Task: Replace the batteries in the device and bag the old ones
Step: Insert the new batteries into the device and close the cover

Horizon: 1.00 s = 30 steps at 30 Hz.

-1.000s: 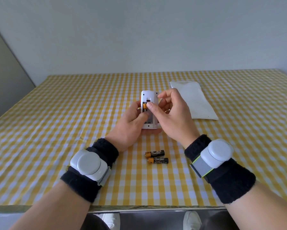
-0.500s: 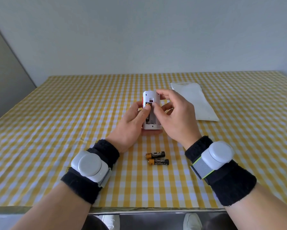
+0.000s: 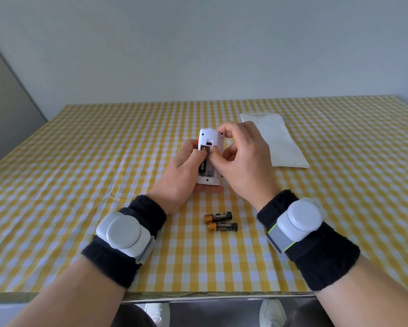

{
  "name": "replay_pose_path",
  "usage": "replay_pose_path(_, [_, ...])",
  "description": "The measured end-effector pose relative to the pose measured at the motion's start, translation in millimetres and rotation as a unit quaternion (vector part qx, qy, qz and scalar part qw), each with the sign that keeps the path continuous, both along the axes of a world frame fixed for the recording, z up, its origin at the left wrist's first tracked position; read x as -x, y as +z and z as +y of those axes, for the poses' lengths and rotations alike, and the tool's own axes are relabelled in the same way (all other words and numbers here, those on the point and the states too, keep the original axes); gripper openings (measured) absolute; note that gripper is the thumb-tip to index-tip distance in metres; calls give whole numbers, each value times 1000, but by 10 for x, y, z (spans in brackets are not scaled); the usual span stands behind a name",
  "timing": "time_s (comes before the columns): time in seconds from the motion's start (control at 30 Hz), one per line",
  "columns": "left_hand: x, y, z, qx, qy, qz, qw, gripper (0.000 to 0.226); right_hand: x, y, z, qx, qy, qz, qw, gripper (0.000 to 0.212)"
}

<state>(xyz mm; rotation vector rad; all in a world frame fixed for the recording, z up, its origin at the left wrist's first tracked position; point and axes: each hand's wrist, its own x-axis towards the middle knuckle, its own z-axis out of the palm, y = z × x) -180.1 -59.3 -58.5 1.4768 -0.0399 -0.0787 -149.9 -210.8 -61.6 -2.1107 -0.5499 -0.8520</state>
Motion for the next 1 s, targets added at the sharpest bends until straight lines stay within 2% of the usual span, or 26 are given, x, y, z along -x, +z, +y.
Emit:
replay_pose_path(0.2, [4,1,-13,-45,18,-10,999,26,-13,-4,-10,-11,8,2,1000,29])
replay_pose_path(0.37, [12,6,-2,-91,37,-56,994,26,-24,-5,-12,-16,25,13,999,32])
replay_pose_path(0.47, [-16,5,32,-81,90,-77,990,31,16,60,-67,-49,50,65,995,36])
replay_pose_path(0.57, [-42,0,84,-47,129,-69,988,34,10,185,-241,-64,114,161,978,24])
replay_pose_path(0.67, [-39,-15,89,-45,120,-51,990,36,16,246,-377,38,225,288,930,10])
replay_pose_path(0.73, [-40,-21,81,-58,114,-49,991,33,48,237,-383,108,265,337,897,10])
replay_pose_path(0.9, [-43,-13,84,-63,116,-48,990,30,110,258,-319,186,295,392,851,20])
replay_pose_path(1.0, [-56,-28,78,-75,116,-45,989,32,114,251,-312,213,285,394,847,24])
